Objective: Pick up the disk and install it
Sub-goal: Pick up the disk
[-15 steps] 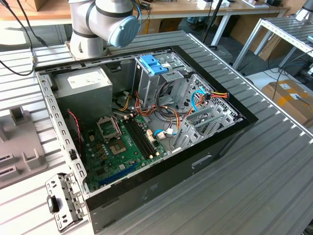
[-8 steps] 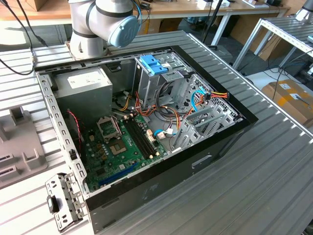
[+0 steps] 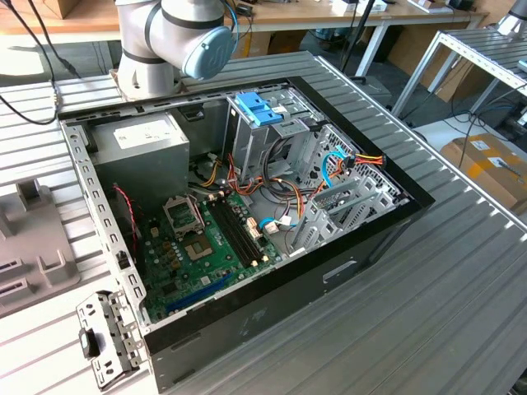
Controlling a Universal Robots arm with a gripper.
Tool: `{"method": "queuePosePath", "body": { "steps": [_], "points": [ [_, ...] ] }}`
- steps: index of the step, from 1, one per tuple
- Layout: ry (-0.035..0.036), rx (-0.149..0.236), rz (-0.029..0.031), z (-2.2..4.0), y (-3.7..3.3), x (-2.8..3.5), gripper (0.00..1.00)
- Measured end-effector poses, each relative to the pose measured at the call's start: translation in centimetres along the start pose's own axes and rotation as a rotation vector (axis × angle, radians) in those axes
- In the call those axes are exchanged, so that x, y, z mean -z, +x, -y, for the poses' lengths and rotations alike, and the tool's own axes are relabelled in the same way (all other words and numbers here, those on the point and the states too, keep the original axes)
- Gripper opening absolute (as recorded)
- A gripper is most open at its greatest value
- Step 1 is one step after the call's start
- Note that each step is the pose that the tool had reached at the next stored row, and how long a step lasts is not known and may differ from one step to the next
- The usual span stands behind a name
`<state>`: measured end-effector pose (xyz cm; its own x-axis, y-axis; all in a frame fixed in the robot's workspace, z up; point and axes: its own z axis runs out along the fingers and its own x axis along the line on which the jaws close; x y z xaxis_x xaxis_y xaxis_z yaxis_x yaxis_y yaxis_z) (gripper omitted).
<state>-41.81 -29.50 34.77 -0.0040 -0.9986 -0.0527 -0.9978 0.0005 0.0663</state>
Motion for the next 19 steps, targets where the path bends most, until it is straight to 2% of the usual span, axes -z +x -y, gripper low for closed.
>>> {"method": "queuePosePath", "body": {
  "steps": [4,7,8,9,12,17,19],
  "points": [
    [-0.0003,0.004,0.0029,-0.01,-0.01,0.18,0.36],
    [-0.0008,0.018,0.0073,-0.02,0.00,0.26,0.36],
    [-0.0016,0.030,0.0097,-0.02,-0.01,0.29,0.36],
    [-0.0024,0.040,0.0160,-0.02,0.01,0.35,0.36],
    [-0.0020,0.041,0.0256,-0.03,0.03,0.41,0.36],
    [-0.0018,0.041,0.0359,-0.05,0.02,0.77,0.36],
    [-0.0018,0.042,0.0376,-0.06,0.01,0.96,0.36]
  ]
}}
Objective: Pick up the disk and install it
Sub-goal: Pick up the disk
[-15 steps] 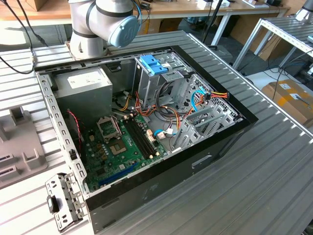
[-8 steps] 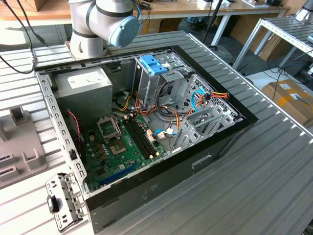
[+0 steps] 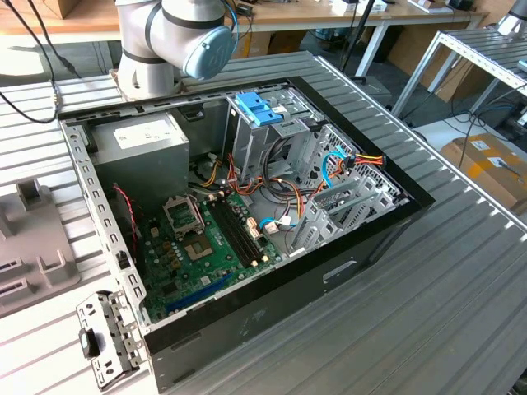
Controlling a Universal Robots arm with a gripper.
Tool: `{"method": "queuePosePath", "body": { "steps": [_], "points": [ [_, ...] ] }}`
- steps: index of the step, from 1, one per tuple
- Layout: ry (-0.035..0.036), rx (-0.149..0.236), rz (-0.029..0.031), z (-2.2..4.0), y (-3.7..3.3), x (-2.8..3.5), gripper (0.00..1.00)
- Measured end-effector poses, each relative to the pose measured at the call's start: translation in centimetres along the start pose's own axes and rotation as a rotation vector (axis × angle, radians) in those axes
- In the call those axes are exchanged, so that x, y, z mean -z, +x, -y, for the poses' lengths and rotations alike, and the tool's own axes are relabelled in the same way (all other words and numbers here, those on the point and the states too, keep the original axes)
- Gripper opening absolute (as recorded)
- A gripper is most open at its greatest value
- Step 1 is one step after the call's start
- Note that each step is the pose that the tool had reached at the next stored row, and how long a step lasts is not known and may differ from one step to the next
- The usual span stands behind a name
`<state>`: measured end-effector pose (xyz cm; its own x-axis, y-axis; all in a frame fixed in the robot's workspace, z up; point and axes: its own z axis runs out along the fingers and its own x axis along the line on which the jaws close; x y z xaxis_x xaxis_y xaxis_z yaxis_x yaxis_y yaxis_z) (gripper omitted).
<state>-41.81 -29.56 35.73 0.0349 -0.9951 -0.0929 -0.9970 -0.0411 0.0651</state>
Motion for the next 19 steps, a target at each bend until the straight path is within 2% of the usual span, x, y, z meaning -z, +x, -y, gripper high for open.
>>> {"method": "queuePosePath", "body": {
  "steps": [3,19],
  "points": [
    [0.0002,0.000,0.0053,-0.03,-0.05,0.59,0.36],
    [0.0004,0.001,0.0115,-0.10,-0.20,2.14,0.36]
  ]
}}
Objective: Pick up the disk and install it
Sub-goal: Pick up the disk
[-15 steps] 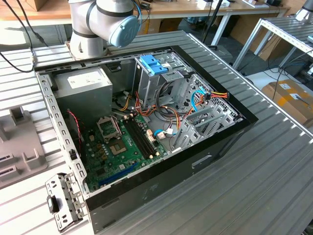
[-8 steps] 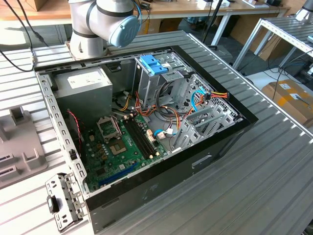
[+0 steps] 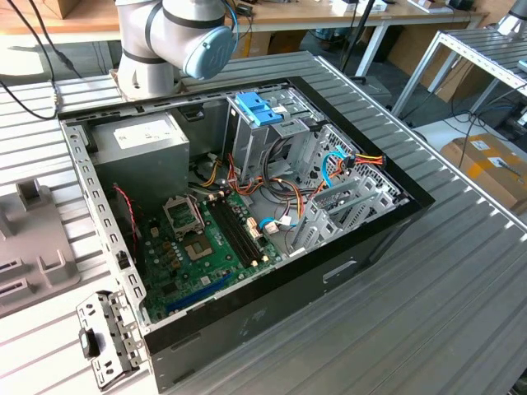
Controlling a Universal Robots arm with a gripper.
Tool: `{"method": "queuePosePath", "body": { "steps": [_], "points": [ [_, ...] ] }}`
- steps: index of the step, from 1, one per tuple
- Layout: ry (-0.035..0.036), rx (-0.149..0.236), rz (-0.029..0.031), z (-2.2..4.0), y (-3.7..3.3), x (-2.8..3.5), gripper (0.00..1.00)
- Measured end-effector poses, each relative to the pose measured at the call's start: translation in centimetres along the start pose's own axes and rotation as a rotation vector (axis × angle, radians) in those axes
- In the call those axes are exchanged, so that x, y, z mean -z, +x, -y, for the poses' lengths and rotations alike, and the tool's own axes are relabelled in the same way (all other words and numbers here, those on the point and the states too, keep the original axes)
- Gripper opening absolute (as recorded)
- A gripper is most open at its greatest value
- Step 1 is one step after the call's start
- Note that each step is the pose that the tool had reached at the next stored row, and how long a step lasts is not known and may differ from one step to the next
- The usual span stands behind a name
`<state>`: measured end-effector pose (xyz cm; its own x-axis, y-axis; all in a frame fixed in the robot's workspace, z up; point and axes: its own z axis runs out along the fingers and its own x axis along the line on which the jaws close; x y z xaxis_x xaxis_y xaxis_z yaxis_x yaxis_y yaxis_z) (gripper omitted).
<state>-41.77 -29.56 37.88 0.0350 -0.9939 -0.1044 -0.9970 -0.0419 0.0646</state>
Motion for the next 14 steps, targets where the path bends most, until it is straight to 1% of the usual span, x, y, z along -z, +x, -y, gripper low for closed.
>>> {"method": "queuePosePath", "body": {
  "steps": [5,9,14],
  "points": [
    [0.0001,0.000,0.0005,-0.03,-0.06,0.51,0.36],
    [0.0001,0.000,0.0010,-0.05,-0.08,0.81,0.36],
    [0.0001,0.000,0.0028,-0.08,-0.13,1.22,0.36]
  ]
}}
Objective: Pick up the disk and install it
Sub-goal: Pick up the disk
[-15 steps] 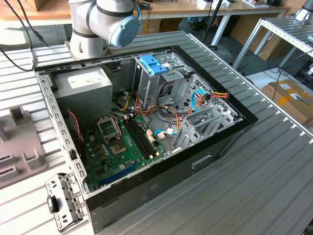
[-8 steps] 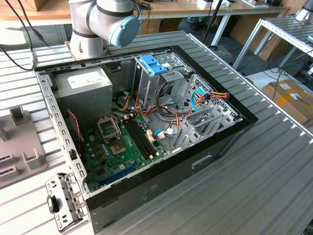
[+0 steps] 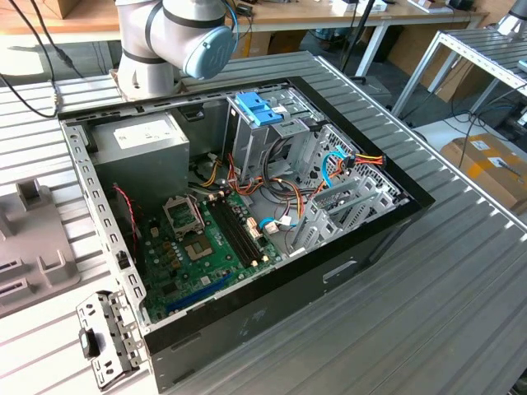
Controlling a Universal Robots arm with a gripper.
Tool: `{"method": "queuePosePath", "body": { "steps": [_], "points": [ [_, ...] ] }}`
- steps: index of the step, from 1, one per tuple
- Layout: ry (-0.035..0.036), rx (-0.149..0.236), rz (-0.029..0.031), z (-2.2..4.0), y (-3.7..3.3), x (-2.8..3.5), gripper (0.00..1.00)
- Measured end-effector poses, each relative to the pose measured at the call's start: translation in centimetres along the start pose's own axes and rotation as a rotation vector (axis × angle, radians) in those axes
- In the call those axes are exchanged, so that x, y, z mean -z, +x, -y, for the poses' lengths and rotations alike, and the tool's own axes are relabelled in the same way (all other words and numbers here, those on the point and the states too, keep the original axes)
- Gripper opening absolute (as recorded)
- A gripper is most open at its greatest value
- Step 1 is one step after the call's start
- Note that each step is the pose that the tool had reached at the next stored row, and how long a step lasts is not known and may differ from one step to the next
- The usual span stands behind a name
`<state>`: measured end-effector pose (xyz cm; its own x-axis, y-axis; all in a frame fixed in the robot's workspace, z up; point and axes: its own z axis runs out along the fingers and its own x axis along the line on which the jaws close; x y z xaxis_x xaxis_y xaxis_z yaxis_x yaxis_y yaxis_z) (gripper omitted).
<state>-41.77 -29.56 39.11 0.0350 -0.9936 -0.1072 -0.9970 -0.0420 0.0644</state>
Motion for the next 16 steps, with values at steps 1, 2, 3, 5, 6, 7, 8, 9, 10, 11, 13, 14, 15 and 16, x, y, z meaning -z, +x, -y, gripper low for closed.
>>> {"method": "queuePosePath", "body": {
  "steps": [1,2,3,5,6,7,8,9,10,11,13,14,15,16],
  "points": [
    [0.0000,0.000,0.0004,0.00,-0.01,0.09,0.36],
    [0.0000,0.000,0.0014,-0.02,-0.03,0.34,0.36],
    [0.0001,0.000,0.0019,-0.03,-0.05,0.52,0.36],
    [0.0001,0.000,0.0023,-0.05,-0.07,0.70,0.36],
    [0.0001,0.000,0.0024,-0.05,-0.08,0.79,0.36],
    [0.0001,0.000,0.0027,-0.06,-0.09,0.88,0.36],
    [0.0002,0.000,0.0029,-0.06,-0.10,0.98,0.36],
    [0.0001,0.000,0.0031,-0.07,-0.12,1.07,0.36],
    [0.0001,0.000,0.0033,-0.07,-0.12,1.15,0.36],
    [0.0001,0.000,0.0035,-0.08,-0.13,1.25,0.36],
    [0.0002,0.000,0.0040,-0.09,-0.16,1.45,0.36],
    [0.0002,0.000,0.0043,-0.10,-0.17,1.58,0.36],
    [0.0002,0.000,0.0045,-0.10,-0.18,1.70,0.36],
    [0.0001,0.000,0.0049,-0.11,-0.20,1.90,0.36]
  ]
}}
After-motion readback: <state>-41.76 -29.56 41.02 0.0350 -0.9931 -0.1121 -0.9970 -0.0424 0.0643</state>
